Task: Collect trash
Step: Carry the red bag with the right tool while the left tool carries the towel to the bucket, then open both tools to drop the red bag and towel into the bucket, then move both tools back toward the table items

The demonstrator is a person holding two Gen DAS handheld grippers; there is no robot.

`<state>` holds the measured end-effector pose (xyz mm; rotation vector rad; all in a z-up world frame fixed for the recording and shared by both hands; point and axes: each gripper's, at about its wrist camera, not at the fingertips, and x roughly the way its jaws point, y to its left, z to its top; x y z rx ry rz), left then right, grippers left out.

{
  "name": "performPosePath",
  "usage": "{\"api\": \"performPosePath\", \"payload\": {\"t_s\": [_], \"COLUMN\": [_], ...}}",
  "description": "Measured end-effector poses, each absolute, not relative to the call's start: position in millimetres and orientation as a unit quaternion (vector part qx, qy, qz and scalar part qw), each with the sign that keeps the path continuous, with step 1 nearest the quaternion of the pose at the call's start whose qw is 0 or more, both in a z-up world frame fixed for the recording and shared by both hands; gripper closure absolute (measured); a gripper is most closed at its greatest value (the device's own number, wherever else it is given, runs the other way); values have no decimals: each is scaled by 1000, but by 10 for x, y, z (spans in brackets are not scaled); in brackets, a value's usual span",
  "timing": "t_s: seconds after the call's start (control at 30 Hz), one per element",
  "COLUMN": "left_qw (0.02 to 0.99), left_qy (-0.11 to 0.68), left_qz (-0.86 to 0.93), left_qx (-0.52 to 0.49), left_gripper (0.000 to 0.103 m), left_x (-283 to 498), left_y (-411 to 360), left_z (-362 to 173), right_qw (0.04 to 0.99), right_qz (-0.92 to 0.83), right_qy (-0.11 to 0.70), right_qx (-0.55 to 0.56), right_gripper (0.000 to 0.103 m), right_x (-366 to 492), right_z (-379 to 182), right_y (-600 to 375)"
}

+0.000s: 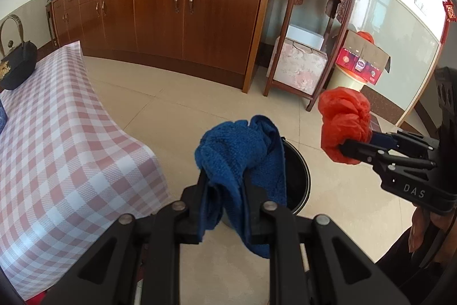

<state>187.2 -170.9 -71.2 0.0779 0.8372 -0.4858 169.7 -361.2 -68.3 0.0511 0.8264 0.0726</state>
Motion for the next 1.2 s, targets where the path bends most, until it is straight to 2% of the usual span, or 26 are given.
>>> {"api": "performPosePath", "payload": {"t_s": [0.47,0.53,0.57,0.6,0.63,0.67,0.7,0.73,0.83,1.2], "left_qw": [847,836,830,827,831,835,837,837,848,854], "left_qy": [461,477,485,490,491,491,492,495,482,478], "left_qz": [-252,-261,-268,-268,-251,-235,-226,-219,-204,-191], "left_qx": [75,75,70,69,76,82,81,77,82,76], "left_gripper": [82,80,75,58,29,20,14,11,1,1], "left_x": [2184,2293,2352,2414,2458,2483,2501,2501,2423,2397], "left_y": [-2217,-2295,-2327,-2359,-2376,-2370,-2345,-2311,-2211,-2129], "left_z": [-1269,-1404,-1473,-1555,-1626,-1669,-1692,-1697,-1658,-1588], "right_qw": [875,865,859,853,843,834,829,824,821,847], "right_qz": [61,72,77,82,90,86,69,49,13,-17], "right_qy": [479,496,505,514,529,543,553,561,569,531], "right_qx": [-15,-23,-27,-30,-35,-44,-53,-64,-44,-20], "right_gripper": [62,62,61,61,55,33,17,0,0,0], "right_x": [2078,2178,2241,2302,2377,2451,2502,2528,2511,2381], "right_z": [-1421,-1566,-1653,-1738,-1858,-1995,-2116,-2221,-2361,-2123], "right_y": [-3851,-3869,-3883,-3894,-3905,-3928,-3975,-4039,-4263,-4295]}}
